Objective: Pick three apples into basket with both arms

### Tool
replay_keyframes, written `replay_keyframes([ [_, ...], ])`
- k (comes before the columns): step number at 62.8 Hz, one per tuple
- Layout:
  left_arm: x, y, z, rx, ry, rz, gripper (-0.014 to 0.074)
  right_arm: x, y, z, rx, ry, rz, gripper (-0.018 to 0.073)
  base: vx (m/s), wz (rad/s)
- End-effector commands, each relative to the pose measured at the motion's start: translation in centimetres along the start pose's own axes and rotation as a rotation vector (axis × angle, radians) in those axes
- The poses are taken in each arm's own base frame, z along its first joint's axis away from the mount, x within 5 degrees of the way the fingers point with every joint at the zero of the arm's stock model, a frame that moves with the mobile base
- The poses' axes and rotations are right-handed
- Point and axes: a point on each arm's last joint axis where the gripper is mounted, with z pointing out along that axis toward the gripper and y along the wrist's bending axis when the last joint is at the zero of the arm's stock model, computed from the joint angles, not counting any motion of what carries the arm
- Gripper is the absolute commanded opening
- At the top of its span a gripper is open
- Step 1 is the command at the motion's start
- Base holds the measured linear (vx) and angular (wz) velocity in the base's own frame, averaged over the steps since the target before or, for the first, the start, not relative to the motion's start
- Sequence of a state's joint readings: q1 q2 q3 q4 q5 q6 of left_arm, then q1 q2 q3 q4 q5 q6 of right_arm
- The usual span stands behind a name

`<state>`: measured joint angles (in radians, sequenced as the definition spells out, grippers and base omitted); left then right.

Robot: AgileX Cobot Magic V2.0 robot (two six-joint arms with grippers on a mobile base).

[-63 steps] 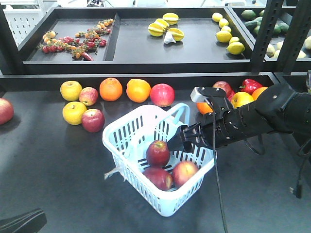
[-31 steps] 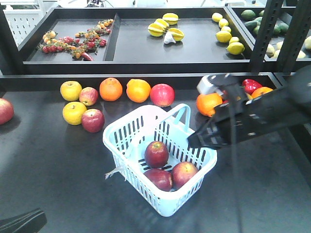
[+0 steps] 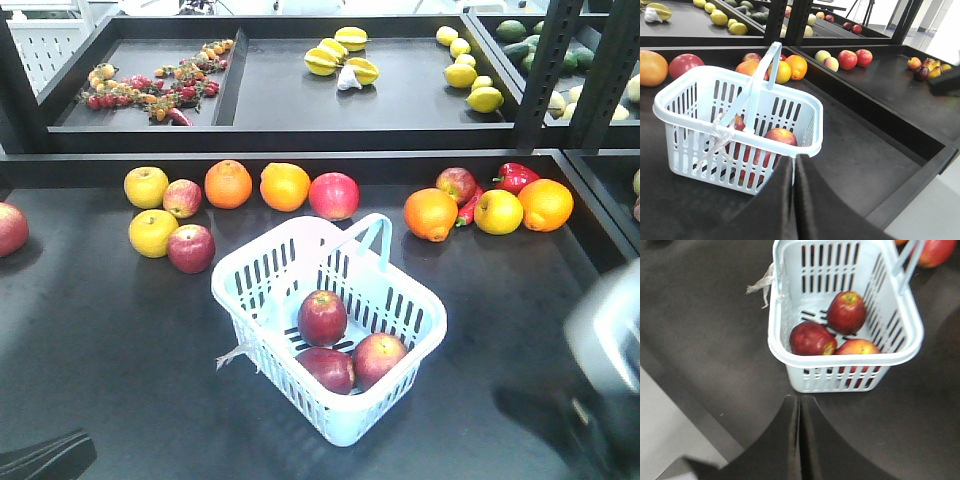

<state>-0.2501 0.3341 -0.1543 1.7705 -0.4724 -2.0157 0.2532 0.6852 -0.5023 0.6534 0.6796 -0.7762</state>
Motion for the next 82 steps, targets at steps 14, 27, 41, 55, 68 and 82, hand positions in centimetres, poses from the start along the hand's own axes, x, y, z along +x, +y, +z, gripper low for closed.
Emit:
replay_keyframes([
  [14,-0.8,-0.1,0.0,-0.003,-0.018,0.005,-0.0007,3.9,1.2,-3.0,0.159,-0.306,0.017,-0.0001,0.0,0.0],
  [27,-0.8,-0.2,0.0,0.005,-0.014,0.005,-0.0007,4.0,1.4,-3.3,0.167,-0.319,-0.002,-0.0001,0.0,0.0],
  [41,-0.8,-0.2,0.0,0.005,-0.014,0.005,-0.0007,4.0,1.4,-3.3,0.167,-0.319,-0.003,-0.0001,0.0,0.0],
  [55,-0.8,-0.2,0.0,0.005,-0.014,0.005,-0.0007,4.0,1.4,-3.3,0.167,-0.319,-0.003,-0.0001,0.0,0.0],
  [68,-0.8,-0.2,0.0,0.007,-0.015,0.0,-0.0007,4.0,1.4,-3.3,0.167,-0.319,-0.003,-0.0001,0.0,0.0],
  [82,-1.8,-0.5,-0.1,0.053,-0.131,-0.244,-0.0007,4.0,1.4,-3.3,0.167,-0.319,-0.003,-0.0001,0.0,0.0],
])
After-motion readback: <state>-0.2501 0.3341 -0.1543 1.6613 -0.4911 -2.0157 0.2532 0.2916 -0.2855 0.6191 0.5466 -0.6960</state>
